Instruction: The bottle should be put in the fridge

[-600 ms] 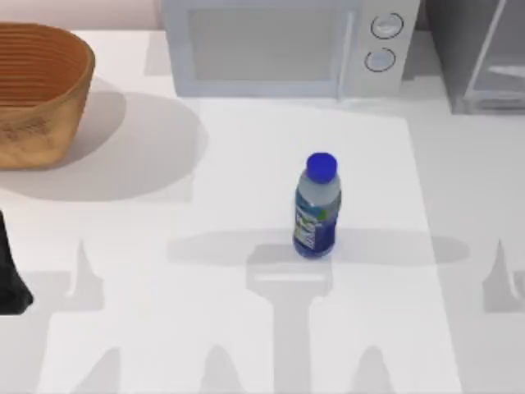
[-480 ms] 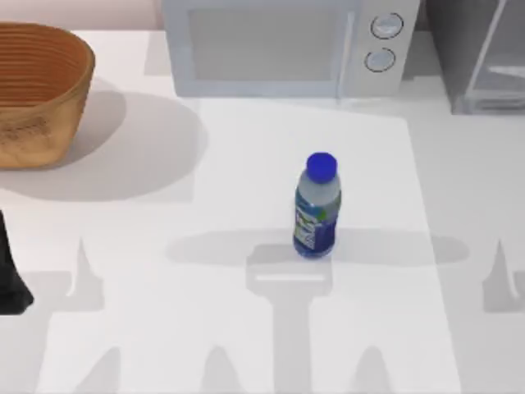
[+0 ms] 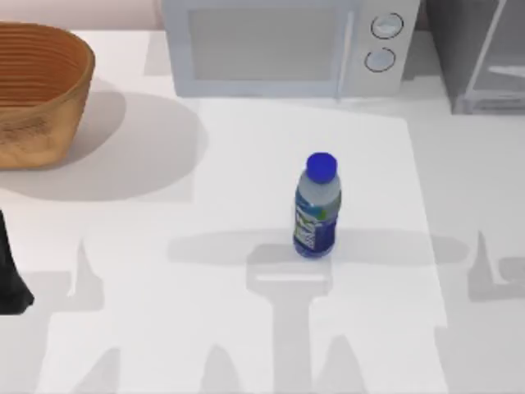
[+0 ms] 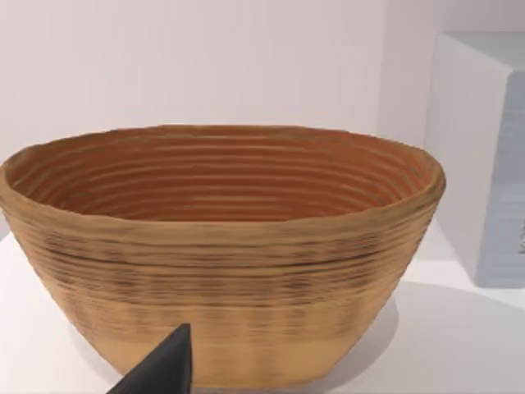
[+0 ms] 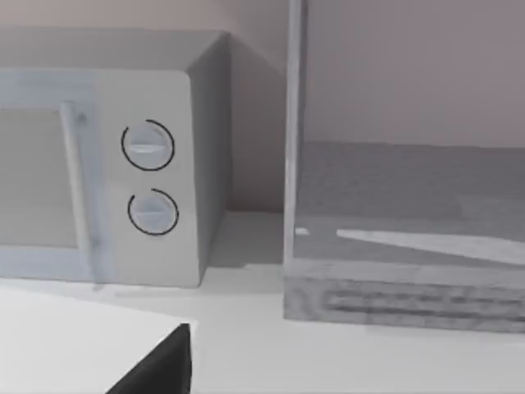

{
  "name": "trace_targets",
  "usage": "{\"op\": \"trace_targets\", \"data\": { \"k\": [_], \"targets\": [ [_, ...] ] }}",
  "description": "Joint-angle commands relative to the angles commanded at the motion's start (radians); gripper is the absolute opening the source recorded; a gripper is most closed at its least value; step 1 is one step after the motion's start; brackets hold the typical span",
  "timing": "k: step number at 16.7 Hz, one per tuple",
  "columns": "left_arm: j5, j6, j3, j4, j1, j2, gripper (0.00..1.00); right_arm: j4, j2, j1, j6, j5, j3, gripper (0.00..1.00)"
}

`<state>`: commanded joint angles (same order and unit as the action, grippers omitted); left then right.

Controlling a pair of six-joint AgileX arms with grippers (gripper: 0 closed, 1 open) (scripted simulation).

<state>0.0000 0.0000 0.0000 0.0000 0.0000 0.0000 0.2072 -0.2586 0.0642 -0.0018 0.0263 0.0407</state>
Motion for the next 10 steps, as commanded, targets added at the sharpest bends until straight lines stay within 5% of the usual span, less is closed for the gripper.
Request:
{"op": "trace_targets", "data": {
  "k": [10],
  "targets": [
    [0.0, 0.0, 0.0, 0.0, 0.0, 0.0, 1.0, 0.376, -0.502, 0.119, -0.01, 0.047, 0.062, 1.0]
  ]
}}
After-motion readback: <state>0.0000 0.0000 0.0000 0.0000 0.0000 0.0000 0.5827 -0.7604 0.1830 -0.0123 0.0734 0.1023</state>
